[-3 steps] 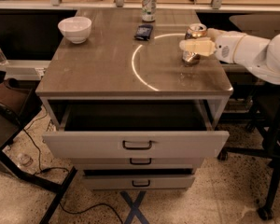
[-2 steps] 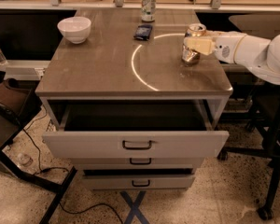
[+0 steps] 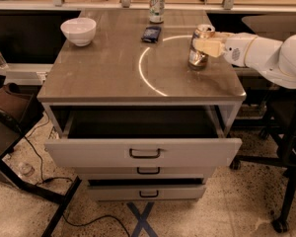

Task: Move orange can near white bowl

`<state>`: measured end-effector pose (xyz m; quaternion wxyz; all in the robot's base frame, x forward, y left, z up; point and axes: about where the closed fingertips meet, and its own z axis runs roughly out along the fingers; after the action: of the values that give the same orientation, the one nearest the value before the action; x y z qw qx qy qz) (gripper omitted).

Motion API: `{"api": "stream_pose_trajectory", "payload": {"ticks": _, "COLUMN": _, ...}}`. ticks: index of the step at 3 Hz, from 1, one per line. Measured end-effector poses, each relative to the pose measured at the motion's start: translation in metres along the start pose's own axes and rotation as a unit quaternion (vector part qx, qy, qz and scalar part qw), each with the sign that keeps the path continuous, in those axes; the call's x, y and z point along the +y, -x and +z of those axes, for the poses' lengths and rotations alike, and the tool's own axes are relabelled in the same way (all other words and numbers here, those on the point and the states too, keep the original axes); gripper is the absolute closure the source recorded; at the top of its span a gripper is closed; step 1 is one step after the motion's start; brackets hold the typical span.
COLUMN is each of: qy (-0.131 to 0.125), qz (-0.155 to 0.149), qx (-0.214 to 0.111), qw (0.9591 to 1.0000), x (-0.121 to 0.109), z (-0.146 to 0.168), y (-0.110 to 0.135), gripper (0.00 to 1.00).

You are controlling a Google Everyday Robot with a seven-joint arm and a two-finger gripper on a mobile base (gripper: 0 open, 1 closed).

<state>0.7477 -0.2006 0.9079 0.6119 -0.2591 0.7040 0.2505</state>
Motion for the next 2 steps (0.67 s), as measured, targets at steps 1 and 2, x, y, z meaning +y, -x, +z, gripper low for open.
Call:
{"api": "stream_pose_trajectory", "payload": {"ticks": 1, "qy": 0.004, "qz": -0.002, "qx": 0.002, "qw": 1.0, "x": 0.004, "z": 0.005, "y": 0.003, "gripper": 1.0}}
{"api": "stream_pose_trajectory", "payload": {"ticks": 2, "qy": 0.021, "qz": -0.022, "qx": 0.017, "qw": 0.9994, "x": 0.023, "z": 0.022, "y": 0.028, "gripper": 1.0}}
